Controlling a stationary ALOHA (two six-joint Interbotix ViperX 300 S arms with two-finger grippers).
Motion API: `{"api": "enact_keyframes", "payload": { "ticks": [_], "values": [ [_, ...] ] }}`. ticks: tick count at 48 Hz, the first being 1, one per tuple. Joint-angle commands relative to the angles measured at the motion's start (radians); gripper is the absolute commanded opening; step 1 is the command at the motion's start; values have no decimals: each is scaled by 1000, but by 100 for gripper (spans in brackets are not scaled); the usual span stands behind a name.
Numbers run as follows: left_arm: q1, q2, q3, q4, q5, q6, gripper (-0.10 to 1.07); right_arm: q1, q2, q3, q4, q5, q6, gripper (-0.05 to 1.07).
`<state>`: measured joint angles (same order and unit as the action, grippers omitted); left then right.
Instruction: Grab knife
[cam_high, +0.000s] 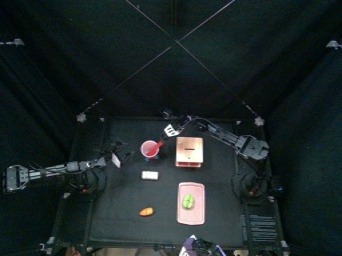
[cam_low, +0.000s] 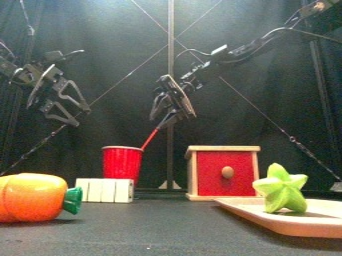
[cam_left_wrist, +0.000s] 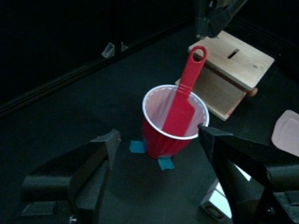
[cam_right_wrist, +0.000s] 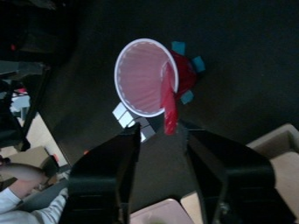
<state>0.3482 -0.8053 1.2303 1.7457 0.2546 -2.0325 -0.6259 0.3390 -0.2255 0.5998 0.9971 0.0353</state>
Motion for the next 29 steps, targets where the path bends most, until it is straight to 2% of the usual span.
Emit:
{"api": "enact_keyframes", "payload": {
  "ticks": [1, 5, 13, 29],
  "values": [
    [-2, 2, -12, -5, 3, 0, 103, -6, -2, -78, -15, 35, 5, 84],
    [-2, 2, -11, -6, 3, 0, 103, -6, 28, -120, -17, 75, 6, 88],
    [-2, 2, -11, -6, 3, 0, 103, -2, 75, -166, -28, 160, 8, 88],
    [-2, 2, -9, -6, 3, 0, 103, 0, 137, -229, -80, 189, 75, 88]
  ]
}}
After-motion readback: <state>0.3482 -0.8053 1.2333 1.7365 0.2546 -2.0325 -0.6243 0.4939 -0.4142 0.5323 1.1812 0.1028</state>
